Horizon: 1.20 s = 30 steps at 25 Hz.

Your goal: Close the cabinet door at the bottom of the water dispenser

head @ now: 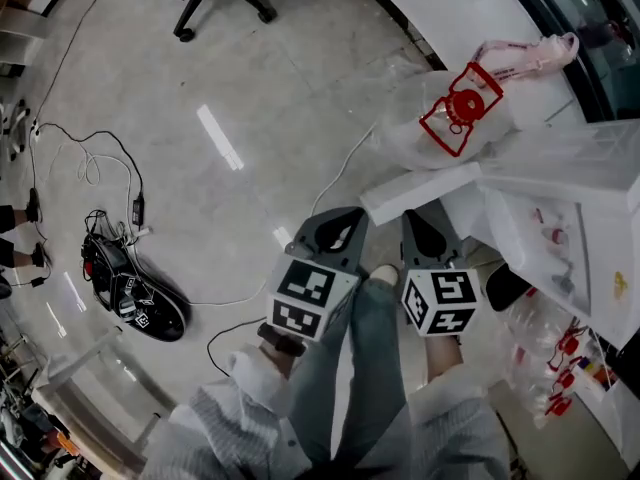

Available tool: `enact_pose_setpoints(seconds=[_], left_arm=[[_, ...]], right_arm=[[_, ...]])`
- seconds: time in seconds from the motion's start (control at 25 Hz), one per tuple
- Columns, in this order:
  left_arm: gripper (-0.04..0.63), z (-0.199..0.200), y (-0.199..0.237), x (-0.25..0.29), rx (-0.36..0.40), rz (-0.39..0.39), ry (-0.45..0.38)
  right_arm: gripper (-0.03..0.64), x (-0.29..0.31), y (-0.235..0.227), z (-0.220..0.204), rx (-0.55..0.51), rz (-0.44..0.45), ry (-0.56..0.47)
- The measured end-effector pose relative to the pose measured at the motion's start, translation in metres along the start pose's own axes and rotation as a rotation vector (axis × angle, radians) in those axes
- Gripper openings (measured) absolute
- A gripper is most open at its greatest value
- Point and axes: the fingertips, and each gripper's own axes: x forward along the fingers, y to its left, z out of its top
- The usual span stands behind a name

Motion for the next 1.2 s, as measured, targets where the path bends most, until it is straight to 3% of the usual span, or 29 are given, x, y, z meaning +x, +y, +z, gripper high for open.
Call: enact_pose_setpoints(seconds=[0.44,0.76,0.92,1.2], left_arm=[[0.011,-0.045,0.028,0.033,-0.033,0.005,0.088],[0.011,-0.053,0.033,0.037,-0.036,-0.022,0.123],[0.011,-0.062,0.045,0.032,-0.053,-0.018,0.149],[0.011,-0.068,0.072,0.024,-0.092,0.015,0.147]], right_arm=[[0.017,0.068,-0.012,-0.078,0.039,-0.02,0.18],[0.021,0.096,-0.01,-0.098,0.022,-0.033,0.263],[0.115,0.108,-0.011,-0.102,0.003,-0.058,0.287],[0.166,0.124,-0.022,-0.12,-0.051,-0.155,0.34]])
